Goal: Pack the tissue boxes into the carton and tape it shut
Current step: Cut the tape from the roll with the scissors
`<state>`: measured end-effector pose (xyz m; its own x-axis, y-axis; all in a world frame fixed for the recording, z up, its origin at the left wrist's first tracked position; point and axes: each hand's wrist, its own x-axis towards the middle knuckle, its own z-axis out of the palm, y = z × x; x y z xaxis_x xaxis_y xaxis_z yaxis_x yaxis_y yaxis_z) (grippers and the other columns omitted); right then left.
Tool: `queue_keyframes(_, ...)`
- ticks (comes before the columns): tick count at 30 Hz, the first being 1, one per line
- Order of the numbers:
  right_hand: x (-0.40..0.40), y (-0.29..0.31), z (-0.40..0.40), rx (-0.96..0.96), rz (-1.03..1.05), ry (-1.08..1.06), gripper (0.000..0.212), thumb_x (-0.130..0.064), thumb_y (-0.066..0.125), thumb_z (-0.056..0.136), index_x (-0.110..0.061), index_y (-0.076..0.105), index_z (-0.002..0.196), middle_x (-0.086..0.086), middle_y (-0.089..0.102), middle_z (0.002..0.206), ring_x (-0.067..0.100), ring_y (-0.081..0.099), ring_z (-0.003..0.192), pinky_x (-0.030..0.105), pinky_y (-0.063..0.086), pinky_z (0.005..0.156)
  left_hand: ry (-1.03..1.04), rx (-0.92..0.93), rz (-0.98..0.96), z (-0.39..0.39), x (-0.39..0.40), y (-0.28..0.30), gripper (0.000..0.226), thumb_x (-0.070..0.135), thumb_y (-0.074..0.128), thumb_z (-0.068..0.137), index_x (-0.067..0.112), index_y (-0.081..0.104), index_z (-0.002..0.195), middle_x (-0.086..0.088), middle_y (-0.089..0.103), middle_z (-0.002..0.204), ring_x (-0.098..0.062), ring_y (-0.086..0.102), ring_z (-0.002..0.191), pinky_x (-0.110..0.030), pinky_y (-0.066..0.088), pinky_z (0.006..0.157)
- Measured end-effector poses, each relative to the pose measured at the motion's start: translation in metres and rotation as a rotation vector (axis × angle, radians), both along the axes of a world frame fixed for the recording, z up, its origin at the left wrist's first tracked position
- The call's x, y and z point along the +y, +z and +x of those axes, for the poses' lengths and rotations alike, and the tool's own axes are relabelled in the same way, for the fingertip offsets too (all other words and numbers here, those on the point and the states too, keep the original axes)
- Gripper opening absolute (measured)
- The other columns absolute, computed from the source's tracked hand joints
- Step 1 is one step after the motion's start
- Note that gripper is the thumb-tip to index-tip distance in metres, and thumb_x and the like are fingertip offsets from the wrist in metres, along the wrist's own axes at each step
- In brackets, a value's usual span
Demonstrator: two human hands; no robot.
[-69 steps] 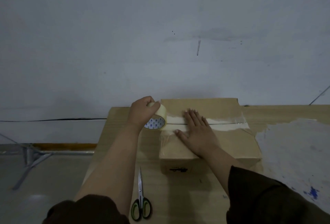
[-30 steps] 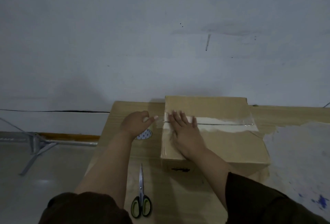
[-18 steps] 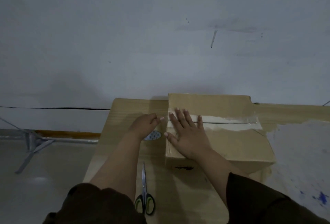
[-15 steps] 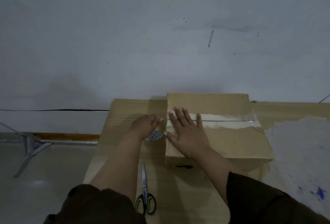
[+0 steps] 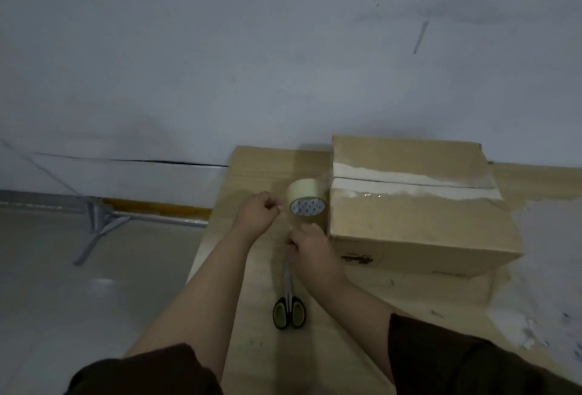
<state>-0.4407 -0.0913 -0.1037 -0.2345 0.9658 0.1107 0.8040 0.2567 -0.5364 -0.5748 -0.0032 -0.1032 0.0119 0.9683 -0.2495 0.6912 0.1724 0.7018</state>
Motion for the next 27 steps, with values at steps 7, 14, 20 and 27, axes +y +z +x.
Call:
queue_keyframes(7, -0.012, -0.041, -0.013, 0.01, -0.469, -0.233, 0.024, -0.004, 0.05, 0.088, -0.005, 0.072, 0.096, 0.015, 0.069, 0.102, 0.029, 0.064, 0.096, 0.028, 0.047, 0.074, 0.016, 0.093, -0.337, -0.02, -0.059, -0.044, 0.012, 0.006, 0.066, 0.084, 0.002, 0.075, 0.091, -0.001, 0.066, 0.065, -0.006, 0.059, 0.055, -0.022, 0.055, 0.06)
queue_keyframes(14, -0.011, -0.069, -0.014, 0.566, -0.821, -0.62, 0.023, 0.003, 0.052, 0.087, -0.003, 0.072, 0.097, 0.018, 0.071, 0.087, 0.03, 0.066, 0.072, 0.037, 0.058, 0.071, 0.051, 0.057, -0.351, -0.004, -0.08, -0.069, 0.015, 0.02, 0.076, 0.08, 0.006, 0.076, 0.086, -0.012, 0.076, 0.084, -0.003, 0.059, 0.05, -0.017, 0.055, 0.058)
queue_keyframes(20, -0.01, -0.061, -0.017, 0.763, -0.885, -0.669, 0.023, 0.007, 0.049, 0.086, 0.0, 0.069, 0.093, 0.011, 0.063, 0.07, 0.018, 0.055, 0.054, 0.024, 0.047, 0.05, 0.087, -0.021, -0.367, -0.001, -0.076, -0.072, 0.032, 0.028, 0.074, 0.082, 0.015, 0.055, 0.06, -0.005, 0.057, 0.057, -0.015, 0.054, 0.053, -0.024, 0.047, 0.056)
queue_keyframes(27, 0.008, -0.031, -0.017, 0.62, -0.68, -0.501, 0.018, -0.002, 0.054, 0.09, -0.01, 0.07, 0.09, 0.003, 0.067, 0.089, 0.019, 0.063, 0.086, 0.027, 0.049, 0.074, 0.189, -0.554, -0.402, -0.025, -0.058, -0.037, 0.021, 0.015, 0.066, 0.09, 0.01, 0.061, 0.07, -0.01, 0.056, 0.074, -0.02, 0.058, 0.074, -0.035, 0.059, 0.07)
